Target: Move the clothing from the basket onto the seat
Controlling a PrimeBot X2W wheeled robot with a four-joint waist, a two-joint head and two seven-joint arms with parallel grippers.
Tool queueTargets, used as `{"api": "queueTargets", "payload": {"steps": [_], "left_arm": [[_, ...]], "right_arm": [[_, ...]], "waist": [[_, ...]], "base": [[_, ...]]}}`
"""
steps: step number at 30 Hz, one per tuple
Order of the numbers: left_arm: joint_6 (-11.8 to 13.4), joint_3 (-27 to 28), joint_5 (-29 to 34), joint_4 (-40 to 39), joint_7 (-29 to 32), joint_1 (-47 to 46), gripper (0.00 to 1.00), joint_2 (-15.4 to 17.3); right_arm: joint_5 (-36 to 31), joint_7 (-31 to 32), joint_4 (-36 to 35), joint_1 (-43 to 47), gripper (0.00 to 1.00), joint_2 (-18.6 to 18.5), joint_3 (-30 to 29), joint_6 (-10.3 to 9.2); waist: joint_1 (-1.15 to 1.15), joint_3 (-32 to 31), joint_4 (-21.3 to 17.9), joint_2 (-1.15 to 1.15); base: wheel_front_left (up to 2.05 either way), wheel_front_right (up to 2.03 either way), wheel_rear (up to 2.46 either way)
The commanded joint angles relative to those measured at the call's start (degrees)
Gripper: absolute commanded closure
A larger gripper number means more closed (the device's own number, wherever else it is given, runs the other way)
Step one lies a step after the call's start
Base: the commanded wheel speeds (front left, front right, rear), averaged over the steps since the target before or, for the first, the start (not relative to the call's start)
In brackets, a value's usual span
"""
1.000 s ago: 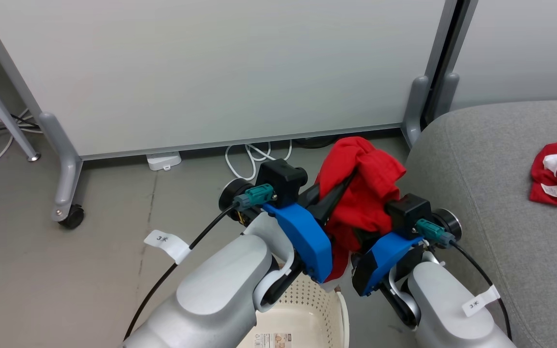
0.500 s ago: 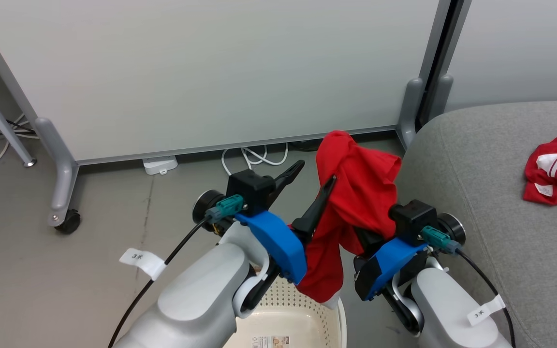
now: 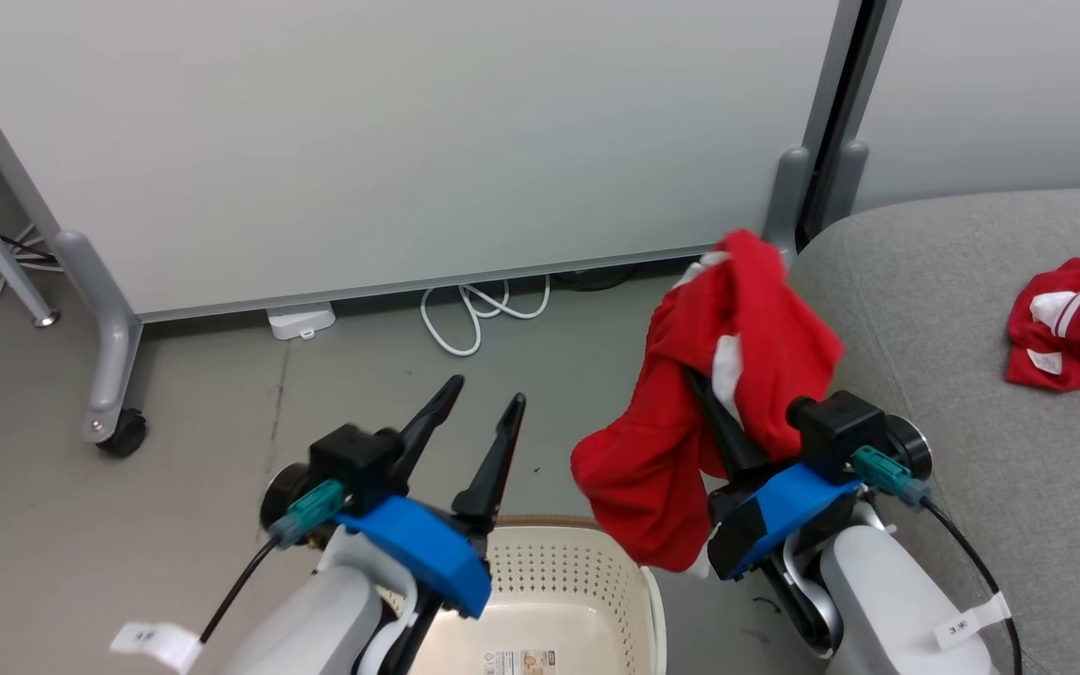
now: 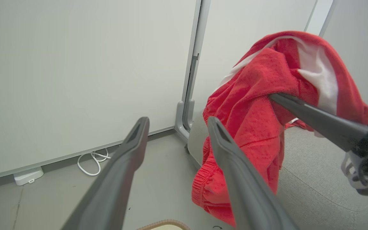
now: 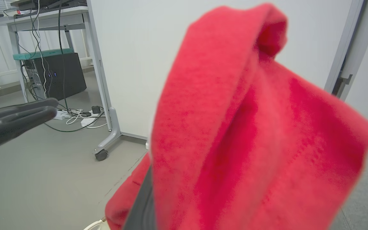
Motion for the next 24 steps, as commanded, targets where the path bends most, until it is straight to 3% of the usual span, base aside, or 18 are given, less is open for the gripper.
{"api": "queueTargets", "payload": {"steps": [1, 11, 24], "left_arm": [[0.6, 2.0, 1.3, -2.1, -0.3, 2.2, 0.00, 0.8], [2.1, 15.4, 10.7, -12.1, -0.3, 15.2, 0.00, 2.7], [0.4, 29.1, 20.4, -17.1, -0.3, 25.2, 0.00, 0.2]], "right_arm": [[-0.3, 0.1, -0.9, 1.0, 1.00, -0.1, -0.6, 0.03], [-2.3, 2.0, -5.3, 4.5, 1.00, -0.1, -5.3, 0.03], [-5.4, 4.3, -12.2, 8.9, 1.00, -0.1, -11.0, 0.03]], "waist": [[0.00, 0.1, -0.2, 0.00], [0.00, 1.0, -1.3, 0.00], [0.00, 2.8, -7.0, 0.00]], "base": [[0.00, 0.00, 0.00], [0.00, 0.00, 0.00], [0.00, 0.00, 0.00]]}}
